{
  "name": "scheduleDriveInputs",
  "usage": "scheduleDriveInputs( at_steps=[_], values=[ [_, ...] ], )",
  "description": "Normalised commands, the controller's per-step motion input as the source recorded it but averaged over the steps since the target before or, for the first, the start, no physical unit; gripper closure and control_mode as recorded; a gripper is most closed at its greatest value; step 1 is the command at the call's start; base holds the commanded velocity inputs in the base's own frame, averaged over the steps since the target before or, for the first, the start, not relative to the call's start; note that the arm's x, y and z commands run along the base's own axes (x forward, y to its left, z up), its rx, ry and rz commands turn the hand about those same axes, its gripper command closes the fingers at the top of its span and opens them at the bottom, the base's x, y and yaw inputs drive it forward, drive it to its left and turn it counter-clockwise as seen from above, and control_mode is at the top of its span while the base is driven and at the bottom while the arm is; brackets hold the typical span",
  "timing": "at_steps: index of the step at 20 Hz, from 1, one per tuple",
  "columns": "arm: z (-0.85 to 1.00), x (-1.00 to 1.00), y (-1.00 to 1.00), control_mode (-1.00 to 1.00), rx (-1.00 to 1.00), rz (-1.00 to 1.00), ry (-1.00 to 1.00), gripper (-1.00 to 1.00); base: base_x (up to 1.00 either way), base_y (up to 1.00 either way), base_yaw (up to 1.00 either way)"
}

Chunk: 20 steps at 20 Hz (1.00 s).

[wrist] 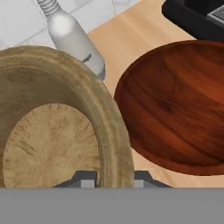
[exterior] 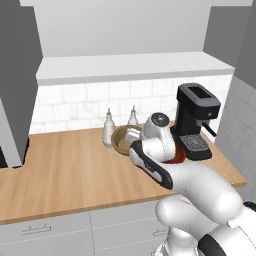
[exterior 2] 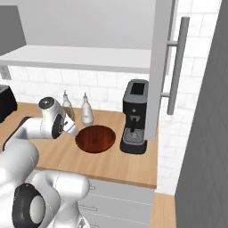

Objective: Pick up the bowls on the counter and stack them on top of one another in the open cabinet. Place the smaller bowl on top of the larger bowl.

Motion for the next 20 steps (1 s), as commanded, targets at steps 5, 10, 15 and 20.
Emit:
scheduleDriveInputs(
  at_steps=[5, 10, 15, 20],
  values=[
    [0.63, 0.0, -0.93, -1.0, 0.01, -0.44, 0.12, 1.0, 0.0, 0.0, 0.0],
    [0.02, 0.01, -0.77, -1.0, 0.03, -0.29, 0.14, 1.0, 0.0, 0.0, 0.0],
    [-0.25, 0.04, -0.14, -1.0, 0.0, -0.01, 0.05, 1.0, 0.0, 0.0, 0.0],
    [-0.41, 0.0, -0.15, -1.0, 0.0, 0.0, 0.01, 1.0, 0.0, 0.0, 0.0]
  ],
)
